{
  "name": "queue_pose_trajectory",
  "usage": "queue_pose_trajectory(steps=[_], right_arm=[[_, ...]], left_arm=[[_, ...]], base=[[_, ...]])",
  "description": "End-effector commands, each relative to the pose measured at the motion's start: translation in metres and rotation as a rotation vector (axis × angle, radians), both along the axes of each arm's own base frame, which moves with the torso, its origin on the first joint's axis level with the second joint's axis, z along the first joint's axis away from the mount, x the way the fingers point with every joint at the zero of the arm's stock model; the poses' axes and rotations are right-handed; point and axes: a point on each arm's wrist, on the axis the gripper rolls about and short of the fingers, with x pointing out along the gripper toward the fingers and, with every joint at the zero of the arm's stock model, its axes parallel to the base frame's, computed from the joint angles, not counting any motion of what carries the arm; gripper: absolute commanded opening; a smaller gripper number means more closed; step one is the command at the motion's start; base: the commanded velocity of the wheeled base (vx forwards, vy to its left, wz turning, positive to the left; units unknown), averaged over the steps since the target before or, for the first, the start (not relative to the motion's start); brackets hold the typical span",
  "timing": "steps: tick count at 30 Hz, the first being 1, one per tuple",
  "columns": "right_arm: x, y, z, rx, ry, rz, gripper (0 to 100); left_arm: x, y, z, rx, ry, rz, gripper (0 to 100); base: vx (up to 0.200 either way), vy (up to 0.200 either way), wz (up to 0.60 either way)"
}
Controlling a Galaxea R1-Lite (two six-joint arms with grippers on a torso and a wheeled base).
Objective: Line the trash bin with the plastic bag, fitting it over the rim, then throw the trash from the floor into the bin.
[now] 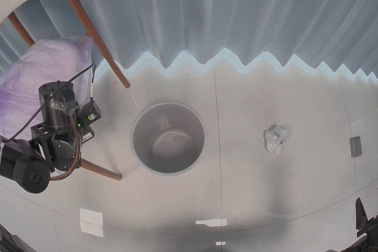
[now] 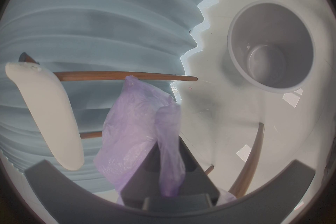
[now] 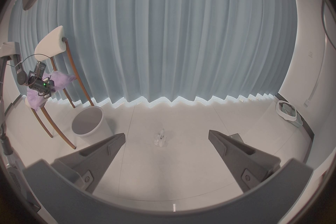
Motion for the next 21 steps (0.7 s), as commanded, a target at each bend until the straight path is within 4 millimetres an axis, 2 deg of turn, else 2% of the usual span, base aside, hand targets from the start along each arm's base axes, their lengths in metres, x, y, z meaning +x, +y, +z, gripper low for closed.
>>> queue_pose_trajectory(steps=[1,6,8,12,17,21], right_arm=[[0.000,0.000,-0.005,0.000,0.001,0.000,100],[0.000,0.000,-0.005,0.000,0.001,0.000,100],[0.000,0.000,-0.005,0.000,0.001,0.000,100],[0.000,0.000,-0.005,0.000,0.001,0.000,100],[0.000,0.000,-0.005,0.000,0.001,0.000,100],[0.000,0.000,-0.005,0.000,0.001,0.000,100]], left_arm=[[-0.016,0.002,0.000,-0.052,-0.023,-0.011,0],[-0.031,-0.003,0.008,-0.191,-0.096,-0.035,0],[-0.041,-0.002,0.019,-0.295,-0.159,-0.038,0],[-0.053,0.002,0.028,-0.375,-0.182,-0.052,0],[-0.070,-0.012,0.034,-0.562,-0.186,-0.206,0],[-0.076,-0.017,0.038,-0.678,-0.194,-0.271,0]], base=[[0.000,0.000,0.00],[0.000,0.000,0.00],[0.000,0.000,0.00],[0.000,0.000,0.00],[0.000,0.000,0.00],[0.000,0.000,0.00]])
